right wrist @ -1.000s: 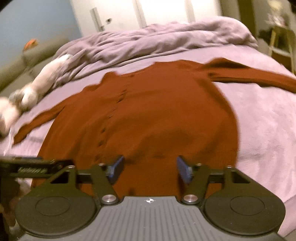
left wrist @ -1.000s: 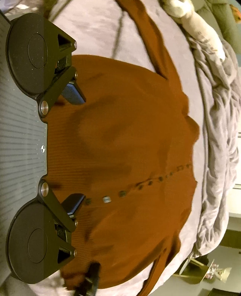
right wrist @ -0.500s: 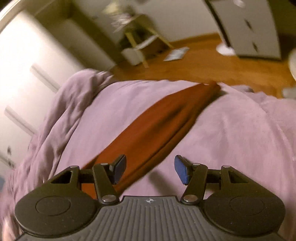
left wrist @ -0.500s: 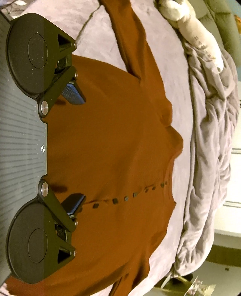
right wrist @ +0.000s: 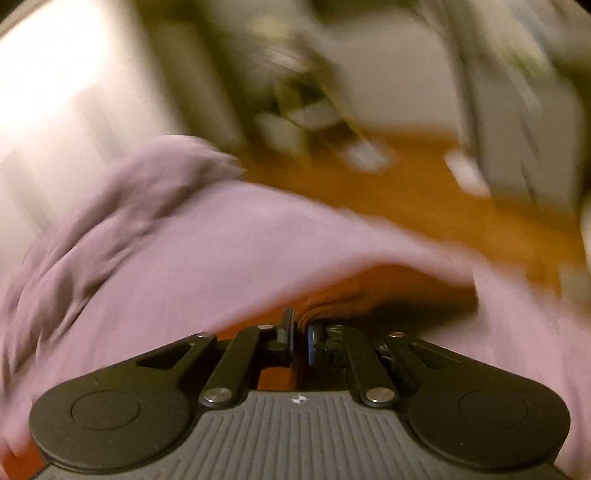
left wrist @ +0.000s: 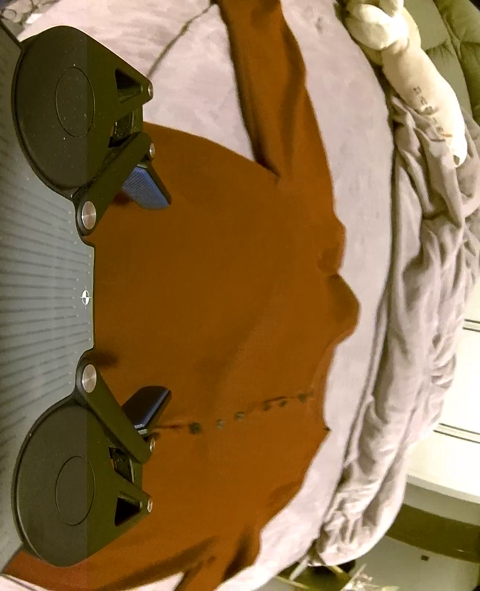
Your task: Fold small clothes
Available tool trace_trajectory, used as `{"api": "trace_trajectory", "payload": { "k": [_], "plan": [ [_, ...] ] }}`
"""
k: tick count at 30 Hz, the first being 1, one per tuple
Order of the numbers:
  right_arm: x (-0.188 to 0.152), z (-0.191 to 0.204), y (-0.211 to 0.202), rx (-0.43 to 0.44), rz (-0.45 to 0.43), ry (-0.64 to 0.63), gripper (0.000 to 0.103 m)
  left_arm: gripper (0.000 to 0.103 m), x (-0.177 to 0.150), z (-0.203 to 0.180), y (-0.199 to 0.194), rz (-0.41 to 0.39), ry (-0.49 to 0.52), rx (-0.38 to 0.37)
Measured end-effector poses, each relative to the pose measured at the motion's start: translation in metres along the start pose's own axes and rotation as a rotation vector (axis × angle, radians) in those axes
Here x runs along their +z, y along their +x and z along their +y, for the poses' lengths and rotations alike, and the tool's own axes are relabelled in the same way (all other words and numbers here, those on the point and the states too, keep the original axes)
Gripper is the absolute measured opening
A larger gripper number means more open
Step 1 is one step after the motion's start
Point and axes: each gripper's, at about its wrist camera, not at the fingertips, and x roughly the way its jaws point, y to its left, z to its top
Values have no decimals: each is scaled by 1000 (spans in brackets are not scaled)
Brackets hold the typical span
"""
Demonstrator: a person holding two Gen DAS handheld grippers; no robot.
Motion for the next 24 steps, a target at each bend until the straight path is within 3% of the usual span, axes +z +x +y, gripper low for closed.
{"api": "trace_trajectory", "payload": {
  "k": [2,5,7,9,10,12,16,21,24],
  "plan": [
    [-5,59,-29,104,-92,-239,6,103,8,-2,-3,-21,-6,-35],
    [-41,143,-76,347,-183,-572,6,103,23,-8,-8,-66,-20,-105],
    [-77,183,-95,471,-162,-740,11,103,33,-14,-8,-92,-19,-161],
    [-107,200,-99,520,-106,-832,23,103,41,-20,-6,-103,-6,-214],
    [-125,206,-100,506,-95,-887,28,103,45,-24,-2,-98,0,-243],
    [-145,208,-96,446,-82,-959,30,103,51,-34,9,-71,10,-310],
    [-156,197,-87,365,-32,-950,31,103,62,-58,52,10,8,-416],
    [-155,182,-79,326,-7,-937,35,102,71,-71,113,149,-151,-490],
    [-158,175,-81,330,-2,-925,41,84,73,-73,135,191,-206,-535]
  ]
}}
